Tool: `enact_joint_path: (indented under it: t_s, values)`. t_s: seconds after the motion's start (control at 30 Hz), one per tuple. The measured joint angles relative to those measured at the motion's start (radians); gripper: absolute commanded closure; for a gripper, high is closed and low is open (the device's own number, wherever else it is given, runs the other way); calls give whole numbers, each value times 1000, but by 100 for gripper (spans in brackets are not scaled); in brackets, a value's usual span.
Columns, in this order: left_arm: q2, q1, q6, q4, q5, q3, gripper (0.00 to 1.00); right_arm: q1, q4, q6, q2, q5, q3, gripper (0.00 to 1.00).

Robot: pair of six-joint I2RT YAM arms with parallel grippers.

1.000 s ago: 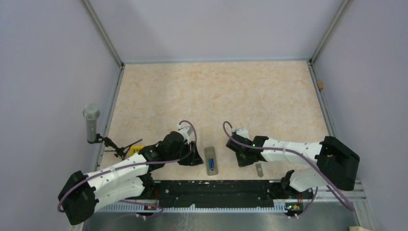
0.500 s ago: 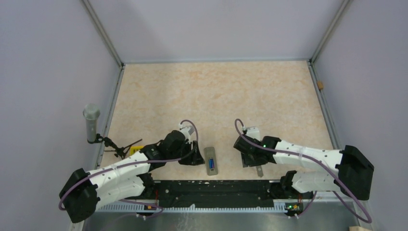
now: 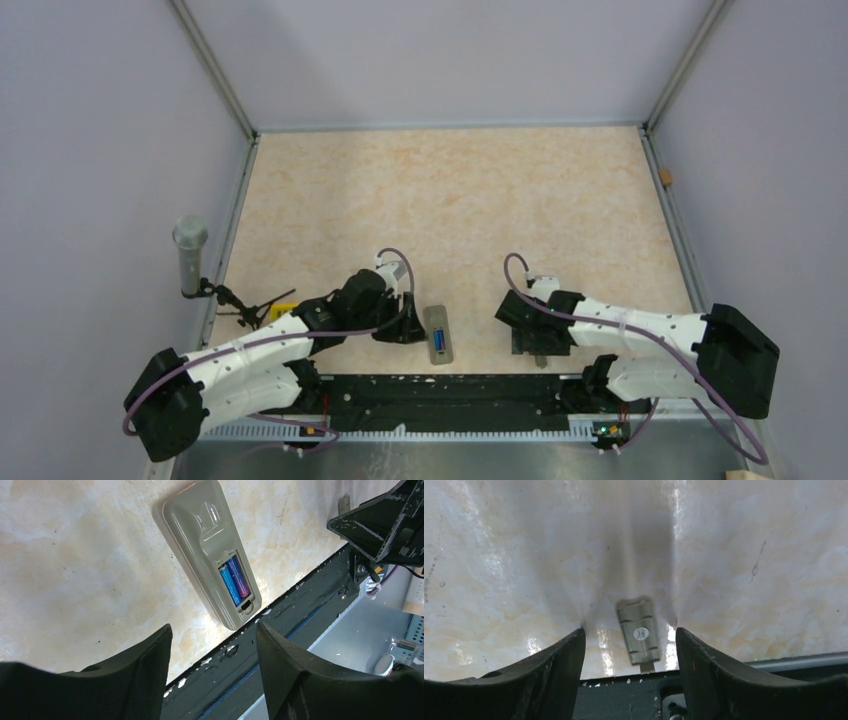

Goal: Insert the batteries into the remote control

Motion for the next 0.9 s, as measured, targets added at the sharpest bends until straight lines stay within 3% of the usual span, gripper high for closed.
enact_joint_path:
  t_s: [0.53,0.9]
  values:
    - [19,0,9,11,16,0,36,-6,84,6,-97,-47,-81,46]
    - [21,0,10,13,16,0,37,-6,287,-29,-11,-154,-53,60]
